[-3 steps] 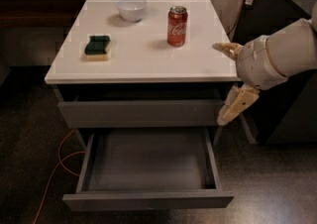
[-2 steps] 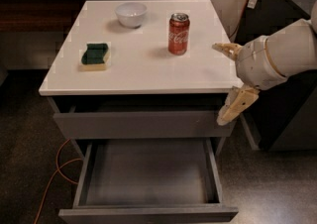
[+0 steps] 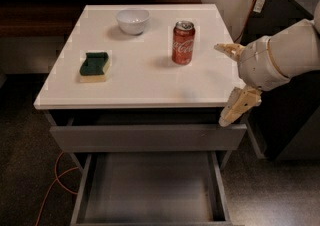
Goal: Place coke can into middle drawer
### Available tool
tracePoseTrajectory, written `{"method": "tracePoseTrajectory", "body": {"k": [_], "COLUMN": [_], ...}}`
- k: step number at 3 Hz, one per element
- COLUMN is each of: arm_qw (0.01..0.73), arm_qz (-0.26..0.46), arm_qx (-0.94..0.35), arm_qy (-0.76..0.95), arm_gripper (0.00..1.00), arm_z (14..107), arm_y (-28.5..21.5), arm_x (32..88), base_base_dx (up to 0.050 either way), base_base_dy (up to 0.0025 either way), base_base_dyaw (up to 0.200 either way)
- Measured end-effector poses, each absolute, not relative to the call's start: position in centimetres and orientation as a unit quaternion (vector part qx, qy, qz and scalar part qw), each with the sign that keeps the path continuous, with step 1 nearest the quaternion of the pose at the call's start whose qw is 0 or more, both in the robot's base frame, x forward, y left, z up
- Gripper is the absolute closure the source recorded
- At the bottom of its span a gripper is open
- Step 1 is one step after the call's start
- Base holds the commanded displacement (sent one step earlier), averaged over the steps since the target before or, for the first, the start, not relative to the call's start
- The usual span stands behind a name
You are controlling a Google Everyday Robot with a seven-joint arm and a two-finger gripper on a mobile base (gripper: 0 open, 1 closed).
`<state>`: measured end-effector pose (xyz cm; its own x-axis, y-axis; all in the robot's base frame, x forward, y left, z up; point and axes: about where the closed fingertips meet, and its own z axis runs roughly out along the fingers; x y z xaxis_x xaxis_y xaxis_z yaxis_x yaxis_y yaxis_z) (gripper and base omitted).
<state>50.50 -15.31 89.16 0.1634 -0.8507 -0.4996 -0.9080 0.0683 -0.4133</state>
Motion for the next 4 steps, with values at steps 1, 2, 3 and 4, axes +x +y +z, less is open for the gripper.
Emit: {"method": "tracePoseTrajectory", "body": {"k": [1, 2, 3, 4], "arm_qw": [0.342, 0.35, 0.367, 0.397], "arm_qz": [0.059, 0.074, 0.101, 0.13], "arm_qx": [-0.67, -0.656, -0.627, -0.595], "arm_qy": [0.656, 0.665, 0.68, 0.687], "arm_gripper": [0.0, 0.0, 0.0, 0.0], "arm_z": [89.2, 89.7, 90.0, 90.8], "arm_y": [-15.4, -15.7, -16.4, -16.0], "arm_x": [51.4, 53.0, 55.4, 58.3], "base_base_dx": [0.0, 0.0, 0.0, 0.0], "base_base_dy": [0.0, 0.0, 0.0, 0.0], "base_base_dyaw": [0.0, 0.0, 0.0, 0.0]}}
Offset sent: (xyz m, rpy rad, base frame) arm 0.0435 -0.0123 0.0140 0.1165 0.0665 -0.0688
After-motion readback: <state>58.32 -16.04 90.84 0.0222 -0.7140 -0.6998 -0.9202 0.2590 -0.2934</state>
